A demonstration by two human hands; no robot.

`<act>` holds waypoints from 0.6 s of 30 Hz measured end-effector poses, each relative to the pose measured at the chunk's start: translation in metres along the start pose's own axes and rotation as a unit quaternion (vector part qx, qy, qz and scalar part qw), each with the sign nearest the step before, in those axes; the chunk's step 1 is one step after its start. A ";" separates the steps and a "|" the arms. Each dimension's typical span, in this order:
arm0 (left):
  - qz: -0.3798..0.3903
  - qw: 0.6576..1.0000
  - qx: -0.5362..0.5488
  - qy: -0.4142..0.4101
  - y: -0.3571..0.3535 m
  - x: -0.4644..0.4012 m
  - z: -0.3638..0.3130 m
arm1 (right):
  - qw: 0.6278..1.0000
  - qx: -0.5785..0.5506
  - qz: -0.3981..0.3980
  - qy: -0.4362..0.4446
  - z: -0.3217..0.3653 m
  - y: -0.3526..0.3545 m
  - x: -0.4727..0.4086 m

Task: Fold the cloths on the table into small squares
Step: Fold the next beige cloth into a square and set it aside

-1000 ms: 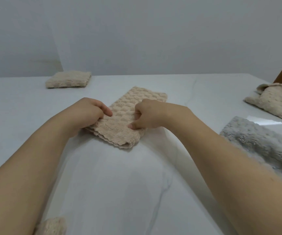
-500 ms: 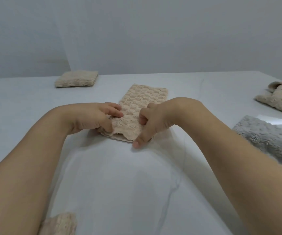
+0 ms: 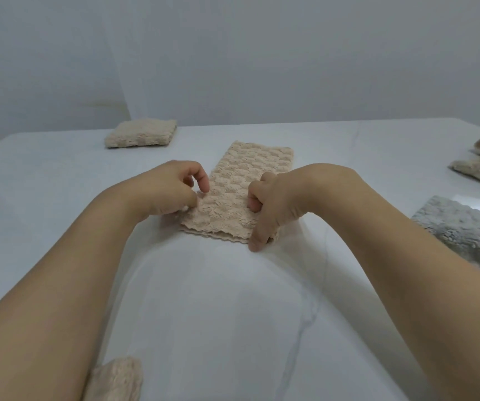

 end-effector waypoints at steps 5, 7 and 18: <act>0.105 0.994 -0.005 -0.025 -0.011 0.012 -0.019 | 1.000 0.030 0.001 -0.004 0.002 0.002 0.001; 0.204 0.978 -0.043 0.011 -0.030 0.023 -0.014 | 0.999 0.035 0.008 -0.005 0.002 0.001 0.003; 0.062 0.989 -0.133 -0.026 -0.021 0.006 -0.020 | 0.999 0.035 0.021 -0.018 -0.002 0.001 0.009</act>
Point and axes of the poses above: each hand's wrist, its own x-axis away from the middle knuckle, its own y-axis out of the back of the hand, z = x × y, the point moved 9 cm from there along -x, towards the middle knuckle, and after that the axes turned 1 degree about -z, right-handed, at the moved point
